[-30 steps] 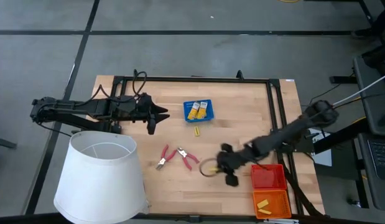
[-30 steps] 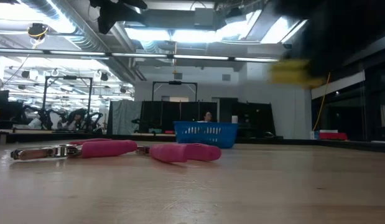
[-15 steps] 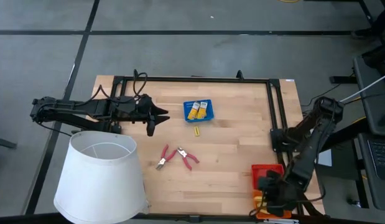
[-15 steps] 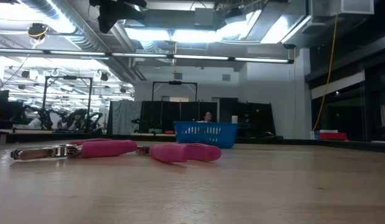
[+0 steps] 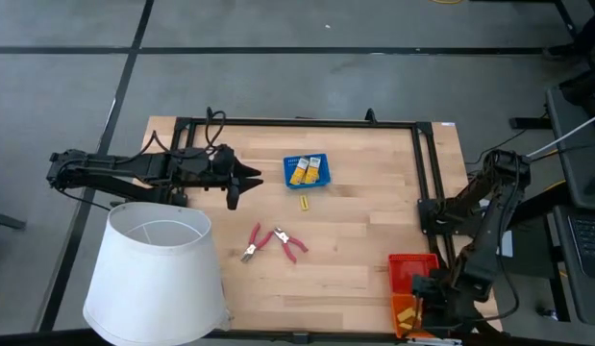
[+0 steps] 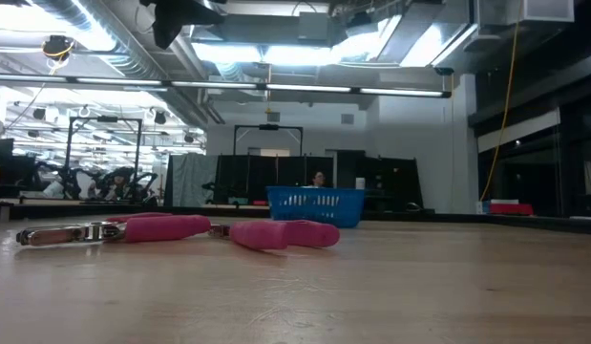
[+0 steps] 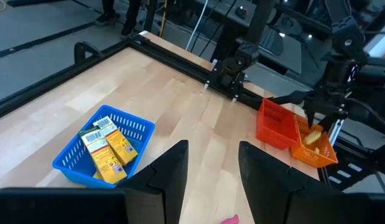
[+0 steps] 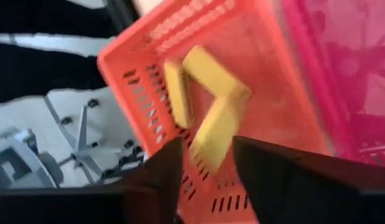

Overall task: Pick & Place School Supplies
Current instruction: Put the yellow eraser into the orange bin

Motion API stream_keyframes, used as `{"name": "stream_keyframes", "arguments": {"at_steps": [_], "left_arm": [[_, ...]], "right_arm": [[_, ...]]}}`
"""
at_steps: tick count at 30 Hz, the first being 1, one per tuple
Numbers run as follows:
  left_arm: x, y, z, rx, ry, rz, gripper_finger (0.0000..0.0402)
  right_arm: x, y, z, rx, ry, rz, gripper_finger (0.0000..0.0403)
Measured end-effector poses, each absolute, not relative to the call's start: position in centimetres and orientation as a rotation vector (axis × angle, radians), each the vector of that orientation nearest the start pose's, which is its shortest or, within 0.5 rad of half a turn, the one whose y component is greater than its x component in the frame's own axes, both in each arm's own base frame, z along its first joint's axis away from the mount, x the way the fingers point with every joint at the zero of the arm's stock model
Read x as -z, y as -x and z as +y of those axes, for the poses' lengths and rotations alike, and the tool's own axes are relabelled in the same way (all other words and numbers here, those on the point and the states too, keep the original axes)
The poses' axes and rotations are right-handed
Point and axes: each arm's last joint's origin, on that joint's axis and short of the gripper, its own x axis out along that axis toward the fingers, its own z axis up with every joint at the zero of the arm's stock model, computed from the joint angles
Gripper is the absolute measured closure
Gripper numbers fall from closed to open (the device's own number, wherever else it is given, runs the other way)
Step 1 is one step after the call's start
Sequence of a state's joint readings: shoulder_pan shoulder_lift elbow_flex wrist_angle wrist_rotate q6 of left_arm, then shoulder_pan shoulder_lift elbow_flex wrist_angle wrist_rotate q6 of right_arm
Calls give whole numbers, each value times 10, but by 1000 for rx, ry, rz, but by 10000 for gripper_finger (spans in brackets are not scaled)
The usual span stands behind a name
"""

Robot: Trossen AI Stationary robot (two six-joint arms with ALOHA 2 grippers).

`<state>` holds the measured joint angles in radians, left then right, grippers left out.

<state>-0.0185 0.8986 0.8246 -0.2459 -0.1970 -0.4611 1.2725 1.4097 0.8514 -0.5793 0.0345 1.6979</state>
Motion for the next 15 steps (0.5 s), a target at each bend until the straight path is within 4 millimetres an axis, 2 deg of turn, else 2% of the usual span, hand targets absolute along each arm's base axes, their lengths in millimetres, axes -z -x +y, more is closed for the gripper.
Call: {"name": "stream_keyframes", "arguments": {"at_steps": [3, 7, 11, 15], "left_arm": [[-323, -196, 2, -247, 428, 260, 263], [-323, -196, 2, -248, 430, 259, 263], [-323, -196, 3, -281, 424, 251, 263], [-323, -196, 5, -350, 432, 223, 263]], "right_arm": [[-197, -77, 246, 2, -672, 1435, 214], [-202, -84, 245, 15, -721, 1309, 201], [-217, -110, 231, 42, -766, 1052, 207], [-238, -144, 203, 117, -769, 766, 218]]}}
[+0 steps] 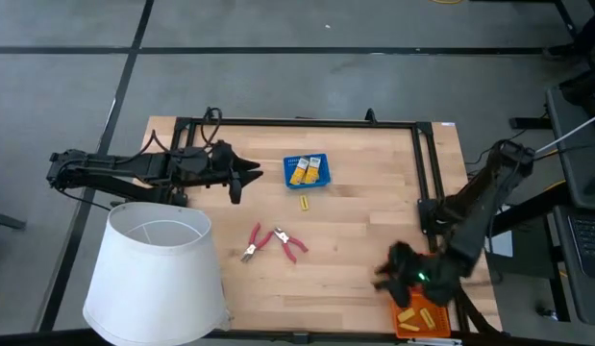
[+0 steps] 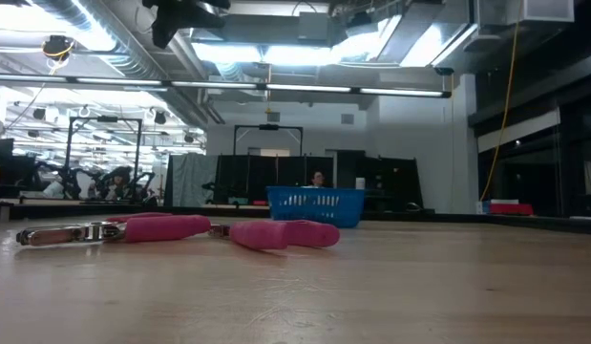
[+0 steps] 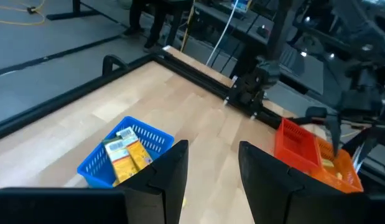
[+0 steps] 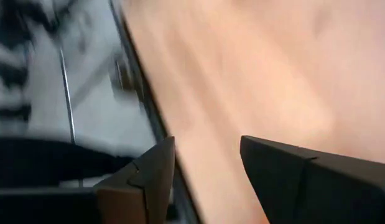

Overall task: Pick & Place School Supplies
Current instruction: Put the yellow eraser into the orange bin

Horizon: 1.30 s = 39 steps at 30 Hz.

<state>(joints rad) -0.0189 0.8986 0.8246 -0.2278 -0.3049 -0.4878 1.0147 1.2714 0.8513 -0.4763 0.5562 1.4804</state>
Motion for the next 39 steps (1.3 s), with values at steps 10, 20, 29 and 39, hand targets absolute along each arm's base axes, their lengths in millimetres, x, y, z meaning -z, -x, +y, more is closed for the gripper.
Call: {"name": "stream_keyframes", "arguments": {"at_steps": [10, 20, 29, 39], "left_arm": [[-315, -194, 6, -412, 509, 291, 262], [-316, -194, -1, -410, 519, 275, 262], [-316, -193, -11, -385, 489, 275, 262], [-316, -189, -27, -410, 472, 260, 262]], "right_arm": [[-270, -250, 106, 215, -876, 387, 225], [-209, -312, 57, 425, -1090, 453, 225], [-198, -382, 86, 620, -715, 505, 225], [-167, -391, 98, 1019, -718, 395, 225]]}}
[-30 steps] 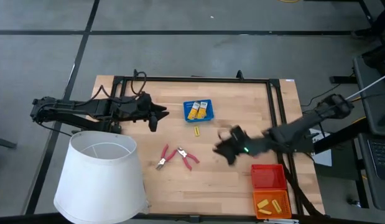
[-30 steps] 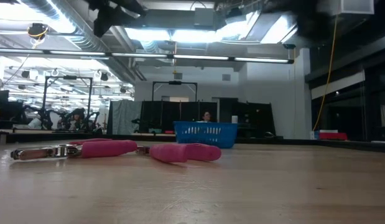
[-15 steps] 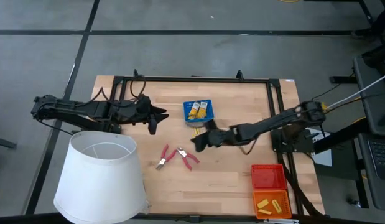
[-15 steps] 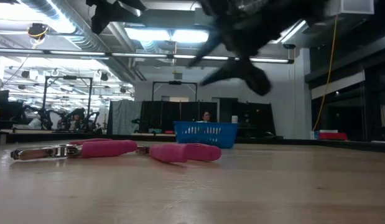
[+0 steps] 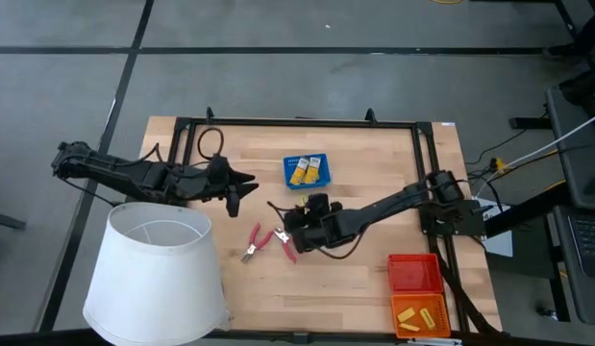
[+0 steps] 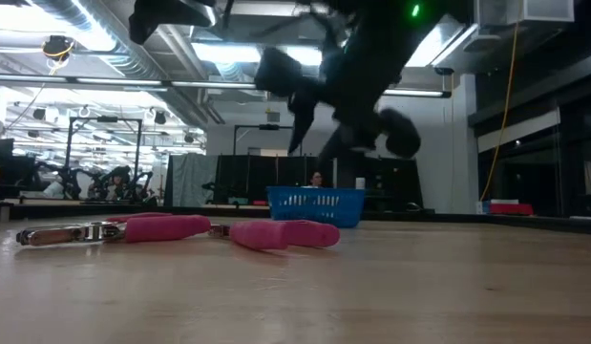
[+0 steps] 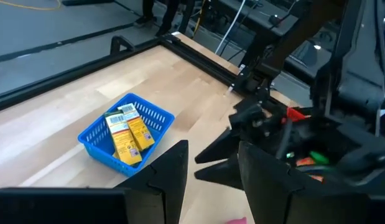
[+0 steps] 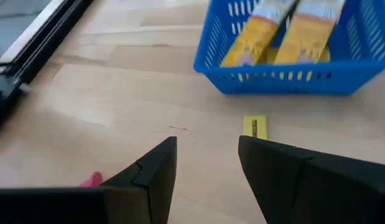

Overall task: Pick & Place School Supplies
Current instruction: Put the yellow eraser into the orange bin

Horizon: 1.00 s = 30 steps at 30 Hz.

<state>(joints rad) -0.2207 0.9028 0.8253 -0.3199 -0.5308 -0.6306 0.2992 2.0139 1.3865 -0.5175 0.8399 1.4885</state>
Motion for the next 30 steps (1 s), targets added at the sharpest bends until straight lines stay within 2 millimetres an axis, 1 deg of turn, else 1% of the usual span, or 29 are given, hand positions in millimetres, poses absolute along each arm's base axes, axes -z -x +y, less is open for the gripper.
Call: {"name": "stream_keyframes", "arguments": {"at_steps": [4, 7, 12, 16, 24, 30], "left_arm": [[-315, -188, -30, -418, 462, 267, 262], [-314, -188, -30, -420, 466, 270, 262], [-320, -180, -26, -443, 471, 233, 262], [-326, -170, -23, -458, 459, 191, 262], [-337, -154, -18, -475, 440, 124, 262], [-339, -150, -18, -472, 437, 114, 262]], "right_arm": [[-147, -401, 86, 1044, -774, 429, 225], [-141, -406, 74, 1054, -844, 452, 225], [-148, -408, 60, 1058, -865, 451, 225], [-147, -409, 51, 1035, -894, 527, 225], [-144, -410, 49, 990, -854, 603, 225], [-144, -411, 46, 970, -816, 633, 225]]}}
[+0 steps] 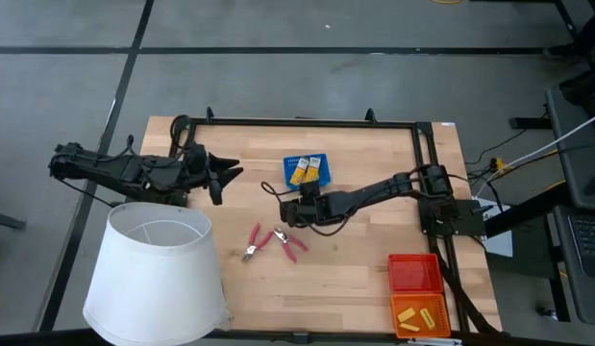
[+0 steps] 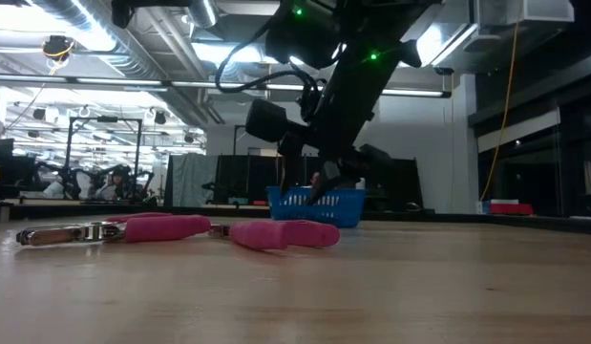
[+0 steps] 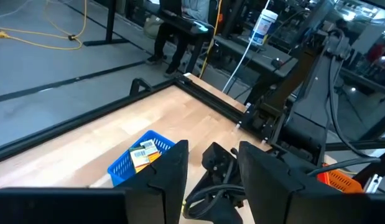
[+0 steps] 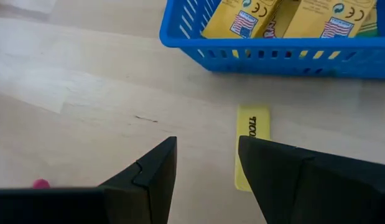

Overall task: Pick & Place School Supplies
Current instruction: Put the yellow eraser into the orange bin

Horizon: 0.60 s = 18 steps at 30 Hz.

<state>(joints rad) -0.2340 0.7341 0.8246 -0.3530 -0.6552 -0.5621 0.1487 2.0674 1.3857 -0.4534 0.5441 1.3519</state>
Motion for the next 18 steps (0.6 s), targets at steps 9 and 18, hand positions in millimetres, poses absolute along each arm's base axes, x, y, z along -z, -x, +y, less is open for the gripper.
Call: {"name": "stream_keyframes", "arguments": {"at_steps": [9, 18], "left_arm": [[-339, -150, -18, -466, 441, 111, 262], [-340, -151, -18, -452, 449, 109, 262]], "right_arm": [[-126, -413, 39, 972, -797, 713, 225], [-124, -411, 30, 976, -758, 770, 225]]}}
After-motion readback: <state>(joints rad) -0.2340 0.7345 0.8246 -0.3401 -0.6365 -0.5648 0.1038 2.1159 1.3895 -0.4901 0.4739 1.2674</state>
